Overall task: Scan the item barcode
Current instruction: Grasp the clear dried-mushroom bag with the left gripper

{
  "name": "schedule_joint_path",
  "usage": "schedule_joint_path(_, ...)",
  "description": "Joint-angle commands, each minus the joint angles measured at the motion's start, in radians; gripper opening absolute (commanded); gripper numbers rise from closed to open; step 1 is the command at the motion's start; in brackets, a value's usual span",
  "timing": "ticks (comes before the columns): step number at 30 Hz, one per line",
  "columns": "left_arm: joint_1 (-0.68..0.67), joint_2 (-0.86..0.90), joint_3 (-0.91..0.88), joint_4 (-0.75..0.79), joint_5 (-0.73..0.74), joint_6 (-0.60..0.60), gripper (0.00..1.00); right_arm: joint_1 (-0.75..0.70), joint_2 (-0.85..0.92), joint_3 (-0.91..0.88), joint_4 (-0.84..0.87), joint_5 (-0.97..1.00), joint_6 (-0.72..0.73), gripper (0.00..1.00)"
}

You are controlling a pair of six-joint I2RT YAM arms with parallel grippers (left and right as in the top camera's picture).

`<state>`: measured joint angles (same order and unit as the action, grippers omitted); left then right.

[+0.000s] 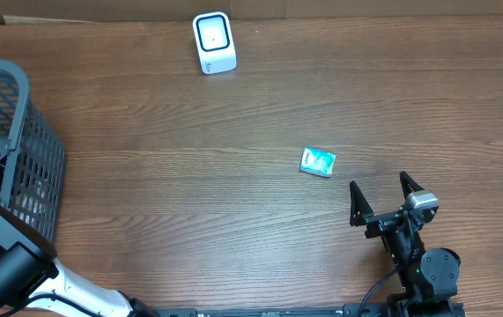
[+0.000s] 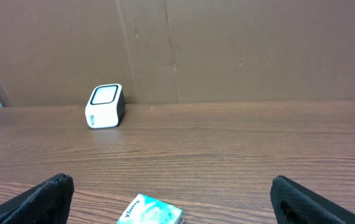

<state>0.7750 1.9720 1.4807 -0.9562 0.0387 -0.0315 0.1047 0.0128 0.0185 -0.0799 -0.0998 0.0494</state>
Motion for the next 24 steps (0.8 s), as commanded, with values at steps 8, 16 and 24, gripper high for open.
schedule_joint_path(8, 0.002, 0.151, -0.006, -0.012, -0.050, -0.068, 0.78, -0.004, -0.010, -0.011, 0.003, 0.001, 0.002, 1.00)
schedule_joint_path(16, 0.002, 0.172, -0.006, -0.035, -0.049, -0.074, 0.35, -0.004, -0.010, -0.011, 0.003, 0.001, 0.002, 1.00)
schedule_joint_path(24, 0.002, 0.172, -0.002, -0.070, -0.048, -0.081, 0.13, -0.004, -0.010, -0.011, 0.003, 0.001, 0.002, 1.00)
